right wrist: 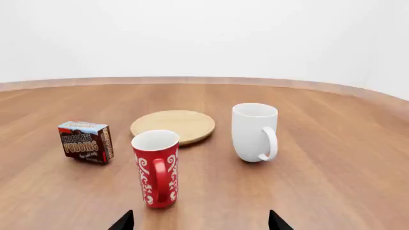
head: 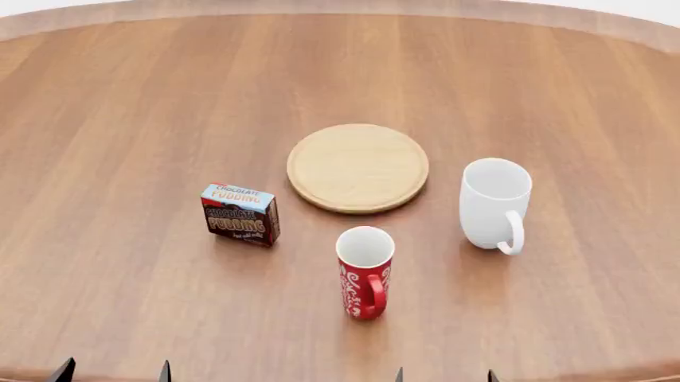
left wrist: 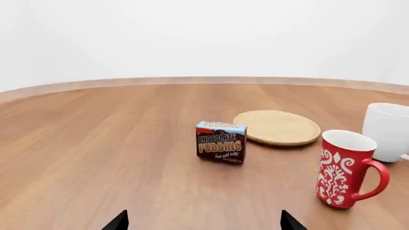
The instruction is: Put the chocolate pudding to the left of the plate.
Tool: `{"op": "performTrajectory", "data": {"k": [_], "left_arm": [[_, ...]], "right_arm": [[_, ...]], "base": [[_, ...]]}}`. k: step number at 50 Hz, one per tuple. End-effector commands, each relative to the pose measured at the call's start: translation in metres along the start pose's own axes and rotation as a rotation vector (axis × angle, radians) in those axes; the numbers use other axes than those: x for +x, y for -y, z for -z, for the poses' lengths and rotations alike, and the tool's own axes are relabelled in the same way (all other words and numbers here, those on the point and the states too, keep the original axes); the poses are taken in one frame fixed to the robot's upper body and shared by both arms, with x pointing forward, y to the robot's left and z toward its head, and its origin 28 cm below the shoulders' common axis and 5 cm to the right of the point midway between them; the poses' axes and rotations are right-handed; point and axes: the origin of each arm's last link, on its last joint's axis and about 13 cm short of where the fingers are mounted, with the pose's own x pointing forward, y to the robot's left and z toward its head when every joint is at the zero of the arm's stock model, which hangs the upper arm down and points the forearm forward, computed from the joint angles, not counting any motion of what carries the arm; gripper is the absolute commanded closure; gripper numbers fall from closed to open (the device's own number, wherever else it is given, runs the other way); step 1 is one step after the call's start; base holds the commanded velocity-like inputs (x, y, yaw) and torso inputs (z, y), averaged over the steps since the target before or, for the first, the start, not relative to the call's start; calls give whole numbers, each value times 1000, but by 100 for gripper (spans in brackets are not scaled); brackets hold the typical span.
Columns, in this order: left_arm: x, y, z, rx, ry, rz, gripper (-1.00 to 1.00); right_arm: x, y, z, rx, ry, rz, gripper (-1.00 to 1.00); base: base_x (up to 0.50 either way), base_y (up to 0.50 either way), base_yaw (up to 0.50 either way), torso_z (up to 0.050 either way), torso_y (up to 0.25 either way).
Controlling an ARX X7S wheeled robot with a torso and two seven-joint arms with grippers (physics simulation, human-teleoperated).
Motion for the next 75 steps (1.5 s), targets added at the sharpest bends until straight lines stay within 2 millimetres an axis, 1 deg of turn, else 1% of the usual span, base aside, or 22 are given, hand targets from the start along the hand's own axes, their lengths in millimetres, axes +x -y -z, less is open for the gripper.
{"op": "performTrajectory", "data": {"k": [1, 25, 65, 75], "left_arm": [[0, 0, 0, 0, 0, 0, -100], [1, 0, 2, 1, 3, -4, -100], [1, 1, 3, 3, 3, 3, -100], [0, 2, 3, 3, 3, 5, -100]], "right_arm": [[0, 0, 0, 0, 0, 0, -100], [1, -3, 1, -42, -6, 28, -100], [2, -4, -1, -59, -8, 26, -100], [1, -4, 2, -65, -10, 24, -100]], "base": [[0, 0, 0, 0, 0], [0, 6, 0, 0, 0], [0, 250, 0, 0, 0], [0, 251, 0, 0, 0]]}}
